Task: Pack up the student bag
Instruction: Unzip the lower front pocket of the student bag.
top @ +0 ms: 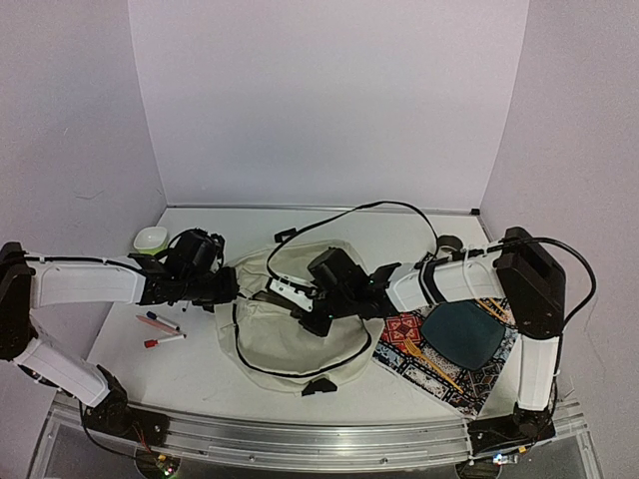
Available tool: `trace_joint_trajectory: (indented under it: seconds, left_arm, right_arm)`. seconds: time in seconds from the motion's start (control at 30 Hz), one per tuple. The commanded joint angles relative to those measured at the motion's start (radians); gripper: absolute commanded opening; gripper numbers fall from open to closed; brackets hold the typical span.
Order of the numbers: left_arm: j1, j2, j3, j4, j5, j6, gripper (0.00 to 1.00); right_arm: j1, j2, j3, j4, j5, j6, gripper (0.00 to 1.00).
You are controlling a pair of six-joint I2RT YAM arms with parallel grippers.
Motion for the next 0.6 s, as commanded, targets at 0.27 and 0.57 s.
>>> trace_joint_trajectory:
  seconds: [0.27, 0.57]
  left_arm:
    - [0.036, -0.137, -0.076, 0.089, 0.039, 0.137, 0.35]
    - [0.035, -0.129, -0.030, 0.112, 0.121, 0.270, 0.67]
  right_arm:
    - [0.002, -0.028, -0.086, 0.032, 0.002, 0.068, 0.04]
    - [0.002, -0.036, -0.097, 0.097, -0.031, 0.101, 0.07]
